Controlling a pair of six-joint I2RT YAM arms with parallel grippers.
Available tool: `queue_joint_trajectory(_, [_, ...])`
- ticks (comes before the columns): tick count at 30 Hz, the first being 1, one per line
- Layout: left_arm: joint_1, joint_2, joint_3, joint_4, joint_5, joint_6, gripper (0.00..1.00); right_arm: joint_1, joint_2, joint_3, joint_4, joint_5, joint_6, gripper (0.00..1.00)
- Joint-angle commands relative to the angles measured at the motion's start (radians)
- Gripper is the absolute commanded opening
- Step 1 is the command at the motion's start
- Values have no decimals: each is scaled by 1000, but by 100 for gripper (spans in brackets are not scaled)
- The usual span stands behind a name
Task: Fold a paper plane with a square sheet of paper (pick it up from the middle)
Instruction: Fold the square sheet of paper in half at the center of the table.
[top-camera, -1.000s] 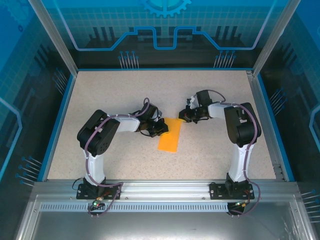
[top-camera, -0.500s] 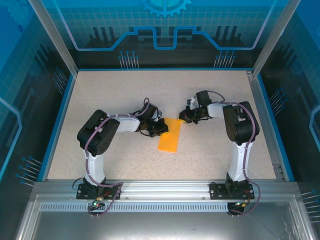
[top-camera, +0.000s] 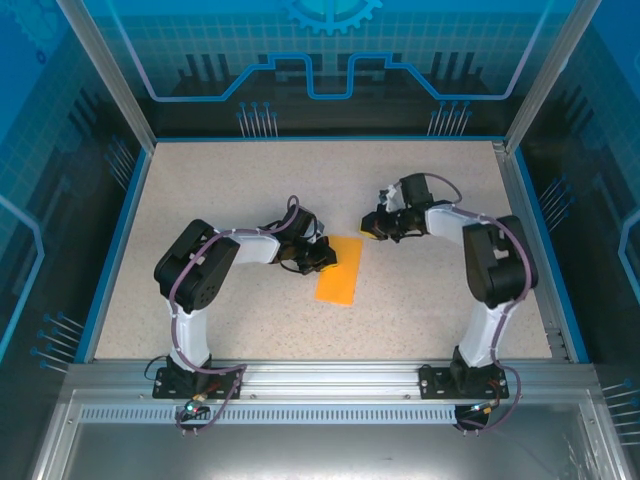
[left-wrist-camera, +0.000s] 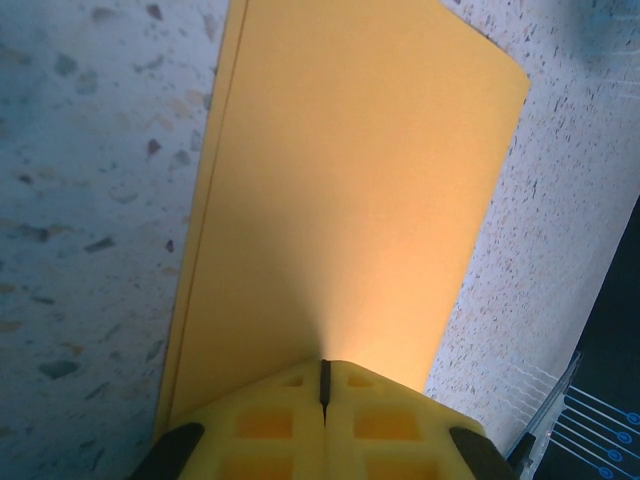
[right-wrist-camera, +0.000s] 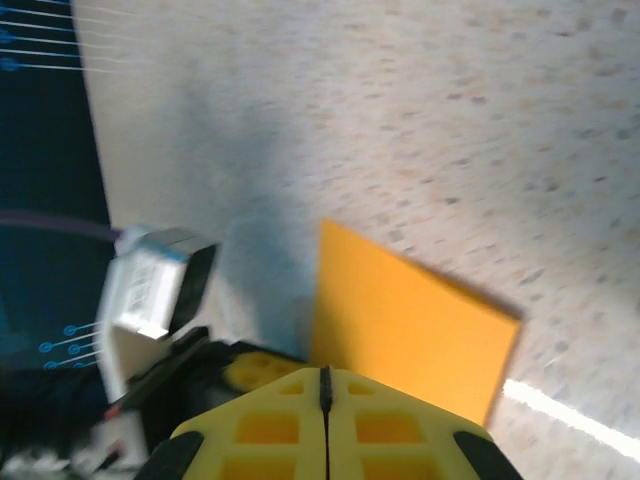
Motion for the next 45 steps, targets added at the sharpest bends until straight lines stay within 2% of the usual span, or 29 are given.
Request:
queue_joint_trajectory(1, [1,-3,-1,-79,-3,13,2,54,-102,-108,-5,11,-11,5])
queue_joint_trajectory(9, [1,-10,1,-92,-6,21,3,217,-310,-442,166,51,94,4])
queue_joint_trajectory(14, [0,-12,-1,-91,-5,20,3,299,-282,-483,221,51,115,4])
queue_joint_trajectory(22, [1,-11,6,-97,-3,22,3,313,-177,-492,258,58,115,4])
queue_joint_trajectory(31, [1,-28,-2,-84,3,14,5,299,-145,-532,172,103,31,4])
queue_joint_trajectory(36, [1,-93,-5,-70,11,2,10,248,-132,-500,100,39,-81,5])
queue_joint_trajectory(38, [1,-142,-9,-77,-22,-1,16,236,-123,-451,-5,48,-159,5])
queue_joint_trajectory(42, [3,-259,-48,-114,-158,-7,32,242,-119,-333,-231,134,-319,6])
queue_joint_trajectory(43, [7,-282,-59,-130,-191,-11,34,243,-124,-306,-266,170,-333,7])
queue_joint_trajectory(45, [22,-315,-88,-134,-222,-27,35,245,-148,-270,-281,160,-342,8])
